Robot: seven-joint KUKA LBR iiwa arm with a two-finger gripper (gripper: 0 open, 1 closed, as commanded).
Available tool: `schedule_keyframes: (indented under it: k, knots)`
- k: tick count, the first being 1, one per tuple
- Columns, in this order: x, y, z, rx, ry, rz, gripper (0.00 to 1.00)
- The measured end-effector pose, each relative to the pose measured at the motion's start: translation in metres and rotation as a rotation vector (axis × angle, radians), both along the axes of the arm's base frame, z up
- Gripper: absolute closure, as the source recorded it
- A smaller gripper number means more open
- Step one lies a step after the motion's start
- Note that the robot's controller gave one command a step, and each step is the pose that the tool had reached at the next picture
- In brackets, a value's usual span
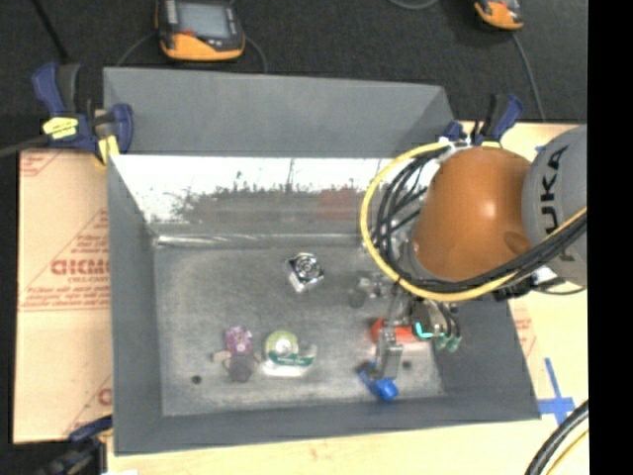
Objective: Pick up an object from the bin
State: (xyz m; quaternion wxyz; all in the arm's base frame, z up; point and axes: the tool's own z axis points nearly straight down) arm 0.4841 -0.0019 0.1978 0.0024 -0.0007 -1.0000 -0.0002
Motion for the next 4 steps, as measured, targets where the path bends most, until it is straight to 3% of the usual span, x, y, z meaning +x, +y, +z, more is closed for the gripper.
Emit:
schedule_keyframes:
  k: [1,2,3,4]
  knots:
    - [0.026,-0.075,-0.059,-0.004,-0.002,0.057,0.0]
    - [0.049,-0.099,-0.127,-0.002,-0.006,0.331,0.0]
    - [0.05,-0.099,-0.126,-0.001,-0.008,0.33,1.0]
    - [0.055,-0.119,0.081,-0.005,-0.017,0.261,1.0]
